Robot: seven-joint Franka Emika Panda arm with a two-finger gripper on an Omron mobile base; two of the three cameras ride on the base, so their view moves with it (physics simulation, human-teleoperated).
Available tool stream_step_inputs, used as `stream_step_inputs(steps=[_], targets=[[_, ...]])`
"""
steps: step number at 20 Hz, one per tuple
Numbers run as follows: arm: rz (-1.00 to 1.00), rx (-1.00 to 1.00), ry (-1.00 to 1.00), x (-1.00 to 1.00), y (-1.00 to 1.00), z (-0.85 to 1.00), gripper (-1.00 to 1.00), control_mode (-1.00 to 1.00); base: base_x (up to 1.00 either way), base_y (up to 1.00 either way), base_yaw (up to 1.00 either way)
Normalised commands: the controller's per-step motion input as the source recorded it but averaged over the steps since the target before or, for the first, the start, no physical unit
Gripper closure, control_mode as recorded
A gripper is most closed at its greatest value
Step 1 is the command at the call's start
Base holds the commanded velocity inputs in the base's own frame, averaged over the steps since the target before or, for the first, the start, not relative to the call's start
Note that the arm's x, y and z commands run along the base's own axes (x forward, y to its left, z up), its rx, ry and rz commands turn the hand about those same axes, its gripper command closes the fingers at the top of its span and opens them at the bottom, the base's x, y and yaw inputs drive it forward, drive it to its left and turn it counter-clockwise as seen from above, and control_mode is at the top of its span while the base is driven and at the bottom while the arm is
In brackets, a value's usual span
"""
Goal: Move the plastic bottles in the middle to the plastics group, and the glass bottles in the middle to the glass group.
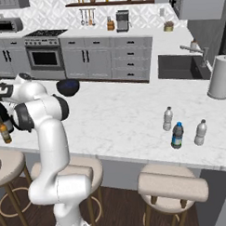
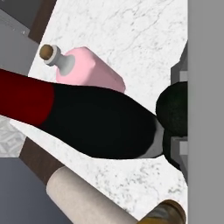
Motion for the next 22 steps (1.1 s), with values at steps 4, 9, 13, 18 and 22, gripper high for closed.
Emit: stream_step_inputs(steps=[4,9,13,18,22], targets=[[0.0,0.02,0.0,0.0,0.0,-0.06,1.0,-1.0,0.0,0.0,0.0],[0.0,0.01,0.0,0.0,0.0,-0.19,1.0,-1.0,0.0,0.0,0.0],[0.0,0.0,0.0,0.0,0.0,-0.19,1.0,-1.0,0.0,0.0,0.0],[0.0,0.0,0.0,0.0,0.0,0.0,1.0,-1.0,0.0,0.0,0.0],[0.0,0.0,0.0,0.0,0.0,0.0,1.0,-1.0,0.0,0.0,0.0]])
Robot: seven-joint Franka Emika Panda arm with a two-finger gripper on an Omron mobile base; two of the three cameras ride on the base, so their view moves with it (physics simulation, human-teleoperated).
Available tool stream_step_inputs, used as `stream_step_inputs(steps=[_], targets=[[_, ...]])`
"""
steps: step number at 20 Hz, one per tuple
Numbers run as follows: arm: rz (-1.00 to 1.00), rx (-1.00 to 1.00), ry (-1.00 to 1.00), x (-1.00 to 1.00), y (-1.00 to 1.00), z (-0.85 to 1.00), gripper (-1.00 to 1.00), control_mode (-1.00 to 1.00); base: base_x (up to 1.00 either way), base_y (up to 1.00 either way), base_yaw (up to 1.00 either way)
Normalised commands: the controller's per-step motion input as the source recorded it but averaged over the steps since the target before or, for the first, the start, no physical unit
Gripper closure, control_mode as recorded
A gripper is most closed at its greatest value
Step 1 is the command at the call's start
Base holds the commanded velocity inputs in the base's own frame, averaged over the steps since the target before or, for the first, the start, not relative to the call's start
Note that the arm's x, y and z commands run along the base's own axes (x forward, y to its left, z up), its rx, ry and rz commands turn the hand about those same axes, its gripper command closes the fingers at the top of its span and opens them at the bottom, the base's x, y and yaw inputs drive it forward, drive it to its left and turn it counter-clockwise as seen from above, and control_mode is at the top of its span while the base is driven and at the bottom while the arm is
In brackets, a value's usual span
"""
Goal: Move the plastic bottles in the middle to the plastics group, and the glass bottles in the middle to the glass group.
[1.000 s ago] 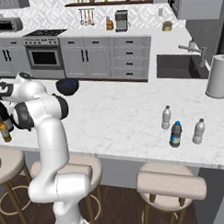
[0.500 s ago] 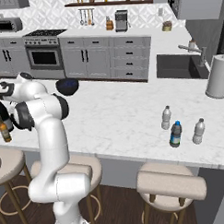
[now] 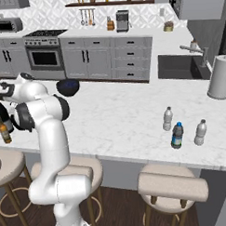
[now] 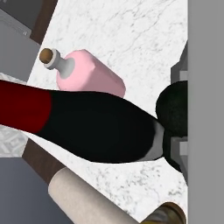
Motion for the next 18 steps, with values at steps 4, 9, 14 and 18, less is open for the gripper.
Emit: stream_step_inputs(steps=[4,9,14,18], targets=[[0.0,0.0,0.0,0.0,0.0,0.0,1.0,-1.0,0.0,0.0,0.0],[0.0,0.0,0.0,0.0,0.0,0.0,-1.0,-1.0,0.0,0.0,0.0],[0.0,0.0,0.0,0.0,0.0,0.0,-1.0,-1.0,0.0,0.0,0.0],[0.0,0.0,0.0,0.0,0.0,0.0,-1.0,-1.0,0.0,0.0,0.0]])
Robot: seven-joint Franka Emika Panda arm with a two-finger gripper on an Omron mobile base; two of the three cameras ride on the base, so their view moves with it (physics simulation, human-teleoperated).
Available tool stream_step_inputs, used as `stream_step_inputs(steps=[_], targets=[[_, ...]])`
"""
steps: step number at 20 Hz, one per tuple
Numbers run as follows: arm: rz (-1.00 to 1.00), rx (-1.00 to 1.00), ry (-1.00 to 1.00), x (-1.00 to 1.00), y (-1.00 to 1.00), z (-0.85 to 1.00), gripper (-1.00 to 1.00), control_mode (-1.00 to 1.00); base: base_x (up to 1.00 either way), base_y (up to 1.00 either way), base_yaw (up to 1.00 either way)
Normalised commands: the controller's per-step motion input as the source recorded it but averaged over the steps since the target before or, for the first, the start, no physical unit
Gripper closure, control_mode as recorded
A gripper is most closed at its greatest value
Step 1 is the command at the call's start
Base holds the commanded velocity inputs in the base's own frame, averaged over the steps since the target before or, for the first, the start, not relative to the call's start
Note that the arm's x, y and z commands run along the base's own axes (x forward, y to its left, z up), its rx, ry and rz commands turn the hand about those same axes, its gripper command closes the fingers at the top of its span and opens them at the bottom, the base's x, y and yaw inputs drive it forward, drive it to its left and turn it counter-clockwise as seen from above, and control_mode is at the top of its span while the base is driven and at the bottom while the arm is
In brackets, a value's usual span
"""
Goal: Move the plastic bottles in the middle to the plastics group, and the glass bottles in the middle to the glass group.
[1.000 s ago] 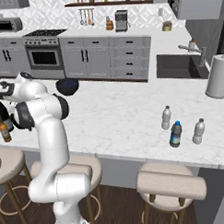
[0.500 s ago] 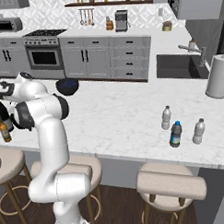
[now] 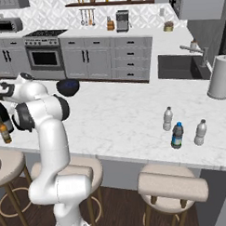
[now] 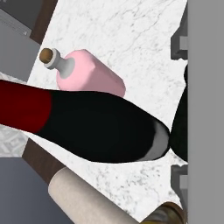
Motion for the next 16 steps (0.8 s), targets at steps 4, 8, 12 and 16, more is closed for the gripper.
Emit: stream_step_inputs(steps=[4,8,12,16], targets=[[0.0,0.0,0.0,0.0,0.0,0.0,-1.0,-1.0,0.0,0.0,0.0],[0.0,0.0,0.0,-0.01,0.0,0.0,-1.0,-1.0,0.0,0.0,0.0],[-0.01,0.0,0.0,-0.11,-0.06,0.0,-1.0,-1.0,0.0,0.0,0.0],[-0.01,0.0,0.0,-0.11,-0.3,0.02,-1.0,-1.0,0.0,0.0,0.0]])
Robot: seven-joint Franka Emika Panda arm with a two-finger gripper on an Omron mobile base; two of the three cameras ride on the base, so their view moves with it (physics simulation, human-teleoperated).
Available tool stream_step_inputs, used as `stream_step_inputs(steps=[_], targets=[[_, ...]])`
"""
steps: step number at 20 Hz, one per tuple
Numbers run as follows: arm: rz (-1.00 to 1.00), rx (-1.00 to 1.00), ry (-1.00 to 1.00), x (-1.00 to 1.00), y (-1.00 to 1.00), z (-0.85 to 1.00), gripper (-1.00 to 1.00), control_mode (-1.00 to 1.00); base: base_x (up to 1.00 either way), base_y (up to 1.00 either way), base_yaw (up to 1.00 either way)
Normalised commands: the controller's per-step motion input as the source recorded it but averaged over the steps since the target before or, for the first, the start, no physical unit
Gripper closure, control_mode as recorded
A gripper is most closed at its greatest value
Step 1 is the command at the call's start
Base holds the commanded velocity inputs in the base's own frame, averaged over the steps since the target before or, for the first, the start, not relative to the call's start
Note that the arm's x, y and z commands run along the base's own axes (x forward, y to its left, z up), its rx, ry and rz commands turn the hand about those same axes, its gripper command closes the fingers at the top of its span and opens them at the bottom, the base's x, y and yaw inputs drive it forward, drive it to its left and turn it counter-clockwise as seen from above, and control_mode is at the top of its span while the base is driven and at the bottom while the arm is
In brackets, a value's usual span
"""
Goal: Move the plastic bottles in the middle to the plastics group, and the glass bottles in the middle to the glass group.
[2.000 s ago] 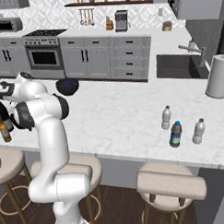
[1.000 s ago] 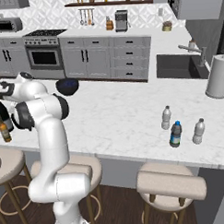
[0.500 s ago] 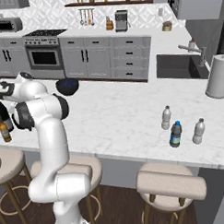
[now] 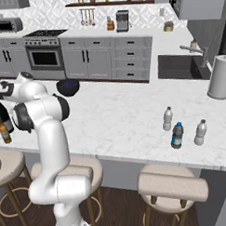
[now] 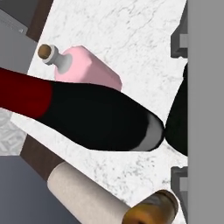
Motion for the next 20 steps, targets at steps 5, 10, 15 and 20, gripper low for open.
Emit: stream_step_inputs(steps=[5,10,15,20], targets=[[-0.01,0.01,0.0,-0.02,-0.54,0.04,-1.0,-1.0,0.0,0.0,0.0],[-0.06,0.0,-0.03,-0.01,-0.15,0.25,-1.0,-1.0,0.0,0.0,0.0],[-0.06,0.0,-0.08,0.0,0.15,0.38,-1.0,-1.0,0.0,0.0,0.0],[-0.18,0.0,0.02,-0.13,-0.19,0.58,-1.0,-1.0,0.0,0.0,0.0]])
